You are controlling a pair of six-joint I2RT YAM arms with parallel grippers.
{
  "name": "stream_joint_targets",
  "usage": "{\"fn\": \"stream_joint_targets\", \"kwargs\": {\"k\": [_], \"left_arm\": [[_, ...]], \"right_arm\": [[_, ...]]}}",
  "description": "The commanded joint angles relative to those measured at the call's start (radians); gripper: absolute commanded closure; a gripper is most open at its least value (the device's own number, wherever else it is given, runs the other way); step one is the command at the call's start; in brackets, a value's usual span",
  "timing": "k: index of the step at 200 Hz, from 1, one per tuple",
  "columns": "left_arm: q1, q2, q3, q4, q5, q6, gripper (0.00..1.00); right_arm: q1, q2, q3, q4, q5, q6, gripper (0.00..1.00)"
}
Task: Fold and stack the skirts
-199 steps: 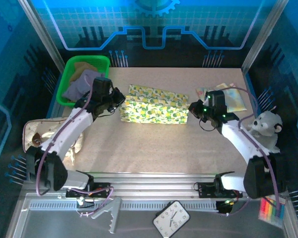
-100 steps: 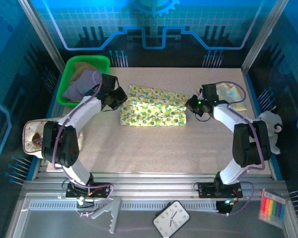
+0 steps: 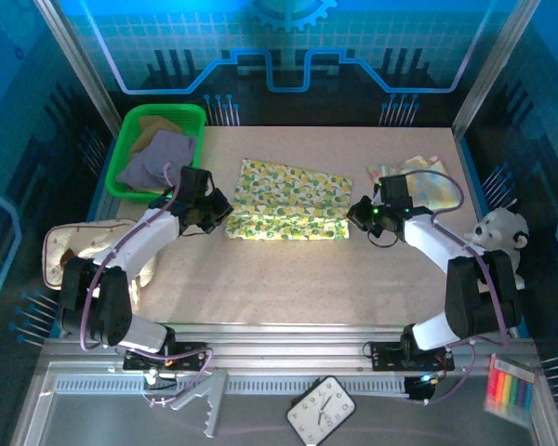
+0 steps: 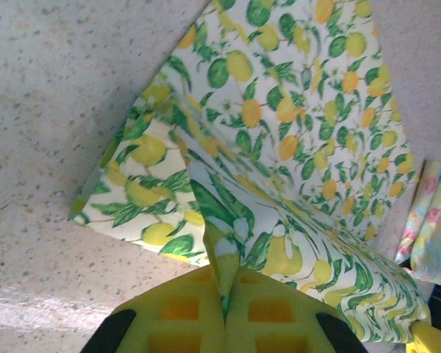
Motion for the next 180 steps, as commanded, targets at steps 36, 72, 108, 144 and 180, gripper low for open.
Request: {"fn": "stream_joint_targets", "kwargs": {"k": [36, 72, 108, 144, 180], "left_arm": [[0.015, 0.26, 0.388, 0.027, -0.116, 0.153, 1.0], [0.015, 0.449, 0.576, -0.029, -0.083, 0.19, 1.0], [0.015, 0.517, 0.623, -0.03, -0.076, 0.197, 1.0], [0.015, 0.569, 0.666, -0.025, -0.084, 0.203, 1.0], [0.021, 0.675, 0.842, -0.117, -0.062, 0.227, 0.5]], "right_arm": [[-0.038, 0.193, 0.212, 0.065, 0.137, -0.028, 0.99], [-0.046, 0.304, 0.271, 0.109, 0.13, -0.003, 0.97], [-0.047, 0.327, 0.272, 0.115, 0.136, 0.017, 0.95], [-0.058, 0.336, 0.267, 0.119, 0.141, 0.03, 0.94], [-0.075, 0.37, 0.315, 0.122, 0.098, 0.028, 0.62]]}}
